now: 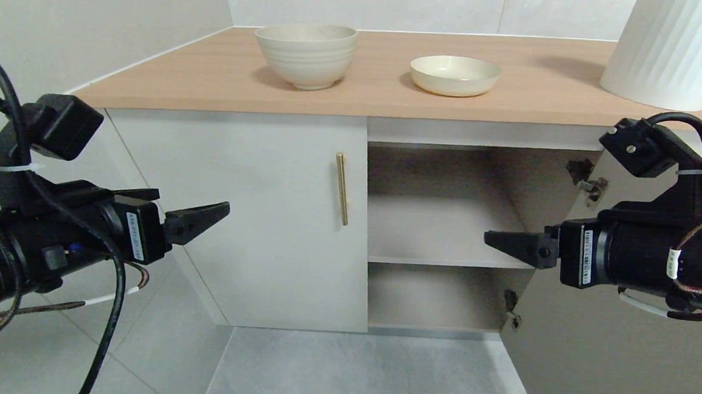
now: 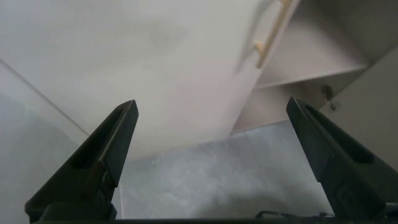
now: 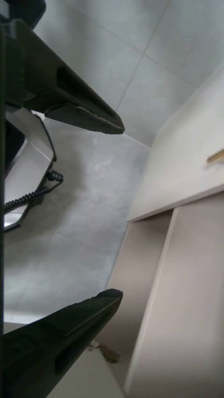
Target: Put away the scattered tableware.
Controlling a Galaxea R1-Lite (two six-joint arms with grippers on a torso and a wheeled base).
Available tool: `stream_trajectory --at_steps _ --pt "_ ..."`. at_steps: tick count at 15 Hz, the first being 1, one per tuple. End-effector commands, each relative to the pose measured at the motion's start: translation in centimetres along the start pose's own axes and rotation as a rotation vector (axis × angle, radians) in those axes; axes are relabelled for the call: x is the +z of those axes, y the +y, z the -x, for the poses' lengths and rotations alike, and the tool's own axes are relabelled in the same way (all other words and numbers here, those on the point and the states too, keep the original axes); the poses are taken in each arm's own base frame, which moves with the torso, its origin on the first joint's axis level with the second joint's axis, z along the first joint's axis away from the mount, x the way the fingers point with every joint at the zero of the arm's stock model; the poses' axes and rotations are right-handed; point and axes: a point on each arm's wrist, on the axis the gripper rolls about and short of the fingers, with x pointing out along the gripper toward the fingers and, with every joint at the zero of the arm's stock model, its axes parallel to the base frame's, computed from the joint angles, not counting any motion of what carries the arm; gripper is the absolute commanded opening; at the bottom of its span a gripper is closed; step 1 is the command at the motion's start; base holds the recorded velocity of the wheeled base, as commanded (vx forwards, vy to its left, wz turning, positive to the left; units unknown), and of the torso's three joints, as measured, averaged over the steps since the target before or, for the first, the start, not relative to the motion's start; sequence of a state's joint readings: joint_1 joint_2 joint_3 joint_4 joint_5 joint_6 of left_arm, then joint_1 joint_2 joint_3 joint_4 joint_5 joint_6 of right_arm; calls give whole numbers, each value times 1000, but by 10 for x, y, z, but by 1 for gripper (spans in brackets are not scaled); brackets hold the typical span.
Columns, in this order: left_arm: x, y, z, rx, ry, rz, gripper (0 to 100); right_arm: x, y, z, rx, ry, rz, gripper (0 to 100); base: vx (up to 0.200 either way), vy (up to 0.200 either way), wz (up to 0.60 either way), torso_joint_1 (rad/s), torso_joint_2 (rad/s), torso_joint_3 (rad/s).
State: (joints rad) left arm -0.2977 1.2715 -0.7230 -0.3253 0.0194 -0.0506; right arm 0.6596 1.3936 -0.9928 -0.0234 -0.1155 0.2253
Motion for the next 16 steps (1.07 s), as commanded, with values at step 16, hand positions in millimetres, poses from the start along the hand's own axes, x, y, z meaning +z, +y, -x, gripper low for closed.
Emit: stream_trajectory --at_steps 16 --pt "-3 0 -1 -2 12 -10 100 0 0 0 2 0 0 100 -38 63 0 1 1 0"
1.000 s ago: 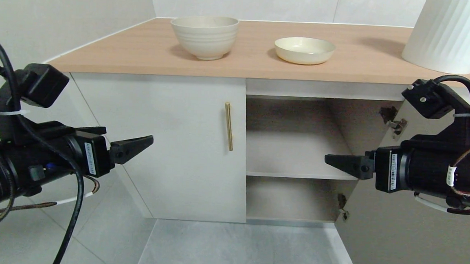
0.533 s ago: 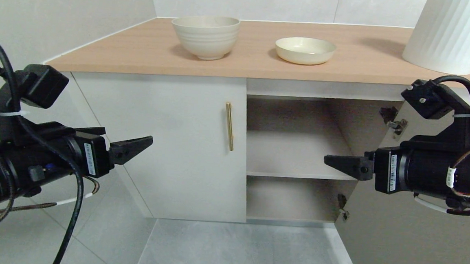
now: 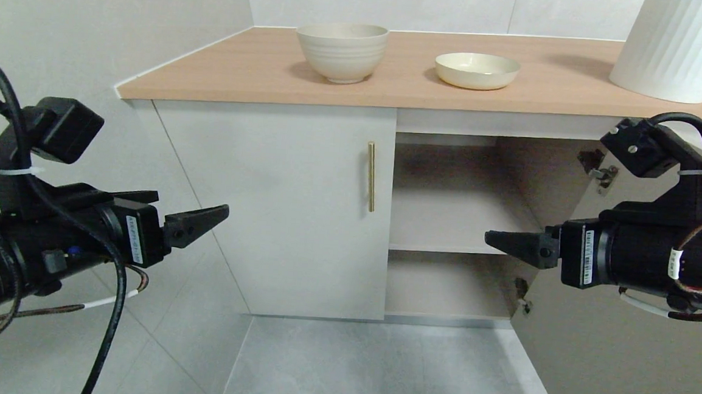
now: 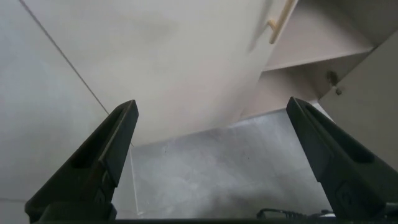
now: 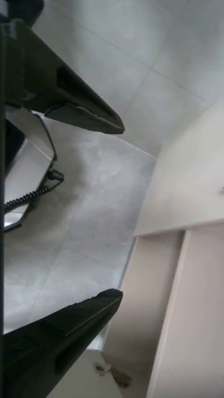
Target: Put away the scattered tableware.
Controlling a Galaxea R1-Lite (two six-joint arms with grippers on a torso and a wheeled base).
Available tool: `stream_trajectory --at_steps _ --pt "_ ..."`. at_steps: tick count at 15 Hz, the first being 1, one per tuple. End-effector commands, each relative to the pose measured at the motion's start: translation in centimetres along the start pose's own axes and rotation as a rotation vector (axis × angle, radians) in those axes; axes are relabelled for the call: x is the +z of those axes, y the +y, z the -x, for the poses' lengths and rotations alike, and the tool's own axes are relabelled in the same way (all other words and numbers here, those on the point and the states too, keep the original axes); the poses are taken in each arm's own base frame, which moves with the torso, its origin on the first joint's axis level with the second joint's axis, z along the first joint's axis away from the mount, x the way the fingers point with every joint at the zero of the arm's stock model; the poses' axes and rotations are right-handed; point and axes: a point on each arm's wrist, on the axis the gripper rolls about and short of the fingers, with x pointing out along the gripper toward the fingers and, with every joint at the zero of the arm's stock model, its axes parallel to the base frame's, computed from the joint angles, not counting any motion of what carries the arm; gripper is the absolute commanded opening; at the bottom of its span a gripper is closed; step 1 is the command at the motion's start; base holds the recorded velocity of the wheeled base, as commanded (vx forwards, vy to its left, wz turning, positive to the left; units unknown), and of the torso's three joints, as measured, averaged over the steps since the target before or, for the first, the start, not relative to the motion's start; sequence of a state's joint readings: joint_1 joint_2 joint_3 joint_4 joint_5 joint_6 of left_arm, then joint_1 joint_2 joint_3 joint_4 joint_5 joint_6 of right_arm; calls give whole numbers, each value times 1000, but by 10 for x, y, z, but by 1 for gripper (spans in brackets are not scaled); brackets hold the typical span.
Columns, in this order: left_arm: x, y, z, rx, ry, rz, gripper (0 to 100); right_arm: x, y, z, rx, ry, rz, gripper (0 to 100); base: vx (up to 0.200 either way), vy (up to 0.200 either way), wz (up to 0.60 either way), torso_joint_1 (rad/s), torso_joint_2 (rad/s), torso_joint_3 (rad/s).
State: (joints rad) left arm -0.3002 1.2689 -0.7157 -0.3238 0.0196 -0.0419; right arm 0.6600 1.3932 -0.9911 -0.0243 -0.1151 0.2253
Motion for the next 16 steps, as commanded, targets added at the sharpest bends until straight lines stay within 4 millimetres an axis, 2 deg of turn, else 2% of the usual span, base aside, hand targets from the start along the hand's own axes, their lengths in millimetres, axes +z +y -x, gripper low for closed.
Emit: stream_trajectory --at_steps 1,4,14,16 --pt "-1 0 -1 2 4 -3 100 0 0 1 2 -3 0 100 0 0 0 0 0 0" --pt "-1 0 -1 6 7 -5 100 1 0 1 2 -5 0 100 0 0 0 0 0 0" --pt "0 -4 1 -13 0 -9 100 2 0 13 23 -27 -2 100 200 0 0 3 3 2" --pt "1 -15 12 -76 -24 -21 100 -4 -2 23 56 -27 0 100 0 0 0 0 0 0"
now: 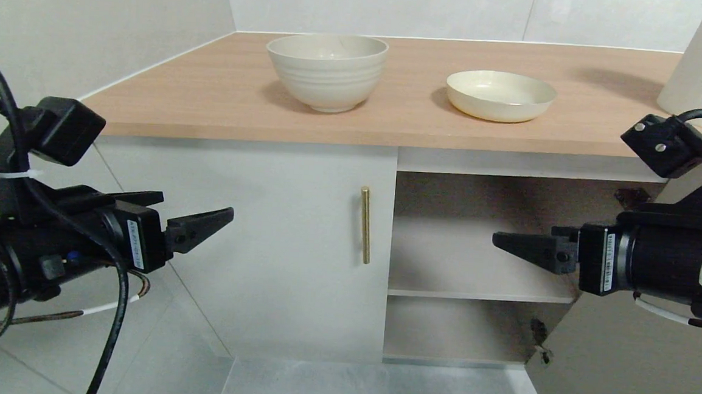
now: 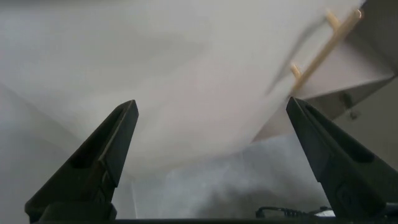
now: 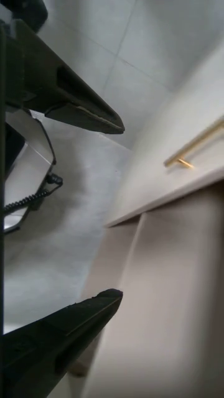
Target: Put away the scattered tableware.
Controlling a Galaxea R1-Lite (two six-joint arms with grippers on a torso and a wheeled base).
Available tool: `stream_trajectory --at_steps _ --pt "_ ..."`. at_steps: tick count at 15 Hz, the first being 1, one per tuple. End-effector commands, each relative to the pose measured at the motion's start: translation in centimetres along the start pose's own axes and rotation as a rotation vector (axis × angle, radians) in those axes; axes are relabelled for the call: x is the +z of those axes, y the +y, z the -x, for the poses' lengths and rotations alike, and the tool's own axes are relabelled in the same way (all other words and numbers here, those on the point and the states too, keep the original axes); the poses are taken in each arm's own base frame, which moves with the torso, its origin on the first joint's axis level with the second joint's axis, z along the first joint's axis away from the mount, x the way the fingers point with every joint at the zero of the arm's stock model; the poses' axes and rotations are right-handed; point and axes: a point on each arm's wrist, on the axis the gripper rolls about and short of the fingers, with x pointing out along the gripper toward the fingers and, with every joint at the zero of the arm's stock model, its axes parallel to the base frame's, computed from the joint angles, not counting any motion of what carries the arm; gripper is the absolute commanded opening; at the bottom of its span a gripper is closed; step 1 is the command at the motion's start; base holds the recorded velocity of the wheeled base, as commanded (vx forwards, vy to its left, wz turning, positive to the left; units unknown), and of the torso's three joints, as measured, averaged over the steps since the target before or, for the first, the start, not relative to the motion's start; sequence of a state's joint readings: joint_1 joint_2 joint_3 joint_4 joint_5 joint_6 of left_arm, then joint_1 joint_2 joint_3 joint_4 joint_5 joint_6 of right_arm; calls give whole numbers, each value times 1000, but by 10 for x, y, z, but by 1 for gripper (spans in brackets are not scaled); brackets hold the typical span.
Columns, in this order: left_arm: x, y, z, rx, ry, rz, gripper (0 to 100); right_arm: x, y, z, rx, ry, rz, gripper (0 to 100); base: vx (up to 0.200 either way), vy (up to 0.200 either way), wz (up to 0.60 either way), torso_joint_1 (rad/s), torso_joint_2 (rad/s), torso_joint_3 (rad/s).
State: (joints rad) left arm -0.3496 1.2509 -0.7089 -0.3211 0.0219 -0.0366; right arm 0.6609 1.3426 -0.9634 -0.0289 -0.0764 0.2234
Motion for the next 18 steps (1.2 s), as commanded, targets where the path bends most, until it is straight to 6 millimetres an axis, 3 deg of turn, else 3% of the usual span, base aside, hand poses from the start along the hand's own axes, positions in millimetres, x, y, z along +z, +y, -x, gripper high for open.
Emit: stream_trajectory --at_steps 1,7,12,18 --pt "2 -9 10 -51 -24 -9 100 -1 0 14 40 -18 9 100 0 0 0 0 0 0" --pt "4 -19 15 -106 -38 -20 100 -5 -2 25 52 -32 97 100 0 0 0 0 0 0" --pt "5 -26 2 -127 -17 -27 100 -7 -3 28 52 -36 135 100 0 0 0 122 -184 -189" --pt "4 -29 -1 -142 -11 -32 100 -7 -3 30 53 -40 135 100 0 0 0 127 -561 -249"
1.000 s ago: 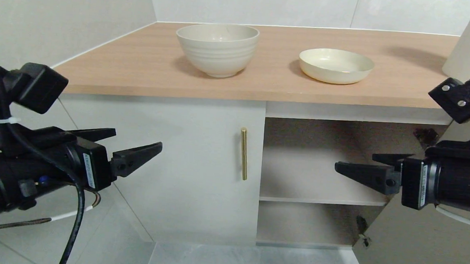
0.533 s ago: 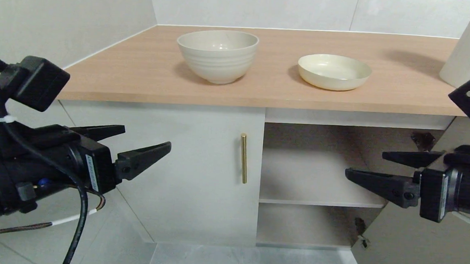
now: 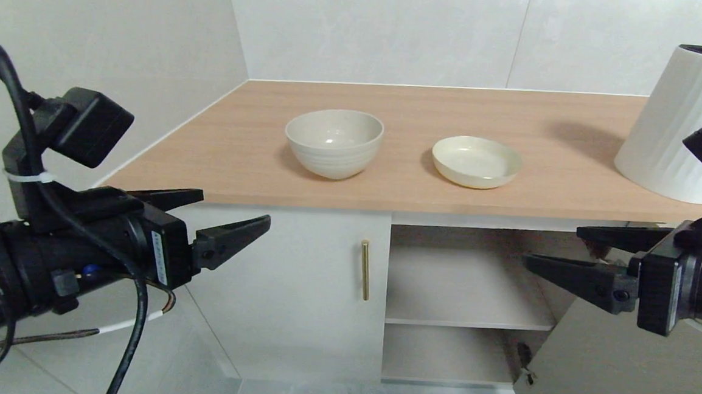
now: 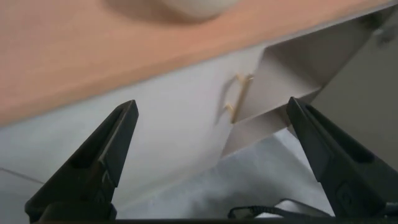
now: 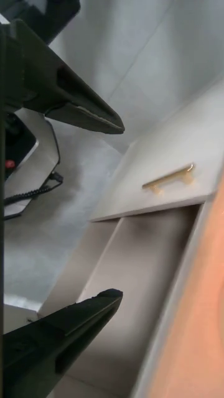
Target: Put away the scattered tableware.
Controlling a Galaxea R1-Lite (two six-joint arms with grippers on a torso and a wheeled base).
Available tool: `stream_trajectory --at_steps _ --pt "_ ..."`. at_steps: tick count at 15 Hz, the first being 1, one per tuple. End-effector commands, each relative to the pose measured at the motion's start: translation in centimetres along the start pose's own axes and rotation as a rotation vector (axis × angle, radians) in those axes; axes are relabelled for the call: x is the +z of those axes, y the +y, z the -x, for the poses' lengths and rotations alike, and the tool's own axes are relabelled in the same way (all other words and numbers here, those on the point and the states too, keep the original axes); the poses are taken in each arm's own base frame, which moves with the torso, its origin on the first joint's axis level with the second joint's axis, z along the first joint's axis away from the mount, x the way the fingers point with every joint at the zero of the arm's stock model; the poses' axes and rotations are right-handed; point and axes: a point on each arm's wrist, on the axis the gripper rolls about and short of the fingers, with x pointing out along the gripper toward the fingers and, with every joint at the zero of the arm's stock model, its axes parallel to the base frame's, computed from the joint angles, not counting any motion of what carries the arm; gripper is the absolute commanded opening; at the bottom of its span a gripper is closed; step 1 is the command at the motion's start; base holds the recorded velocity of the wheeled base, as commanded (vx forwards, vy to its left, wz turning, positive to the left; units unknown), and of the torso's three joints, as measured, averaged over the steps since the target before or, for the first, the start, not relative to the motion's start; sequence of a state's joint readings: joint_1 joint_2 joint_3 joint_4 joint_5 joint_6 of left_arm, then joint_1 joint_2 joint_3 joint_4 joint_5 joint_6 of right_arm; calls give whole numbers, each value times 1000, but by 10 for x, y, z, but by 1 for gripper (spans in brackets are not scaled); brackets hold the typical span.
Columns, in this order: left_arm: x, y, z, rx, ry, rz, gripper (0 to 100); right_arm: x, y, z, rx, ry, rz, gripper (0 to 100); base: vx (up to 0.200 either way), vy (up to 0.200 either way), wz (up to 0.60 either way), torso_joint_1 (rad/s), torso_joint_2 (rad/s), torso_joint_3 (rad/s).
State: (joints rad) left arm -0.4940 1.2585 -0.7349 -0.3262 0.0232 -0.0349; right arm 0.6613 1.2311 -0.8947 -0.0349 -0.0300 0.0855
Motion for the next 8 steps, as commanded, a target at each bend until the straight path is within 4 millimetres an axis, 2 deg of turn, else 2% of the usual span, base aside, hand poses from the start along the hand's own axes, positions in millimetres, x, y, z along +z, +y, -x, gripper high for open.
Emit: stream_trajectory --at_steps 1,4,6,8 --pt "-2 -1 -4 -3 14 -1 100 0 0 0 -1 -1 0 100 0 0 0 320 -500 -261" --pt "-1 -1 -11 -1 22 0 100 1 -1 -1 -3 -4 -1 100 0 0 0 315 -465 -266" --pt "11 -1 -25 29 4 10 100 7 -4 -10 -19 -53 -7 100 0 0 0 132 -276 -141" --pt "22 -1 -50 75 -1 12 100 17 -14 -28 -78 -79 -21 100 0 0 0 49 -90 -49"
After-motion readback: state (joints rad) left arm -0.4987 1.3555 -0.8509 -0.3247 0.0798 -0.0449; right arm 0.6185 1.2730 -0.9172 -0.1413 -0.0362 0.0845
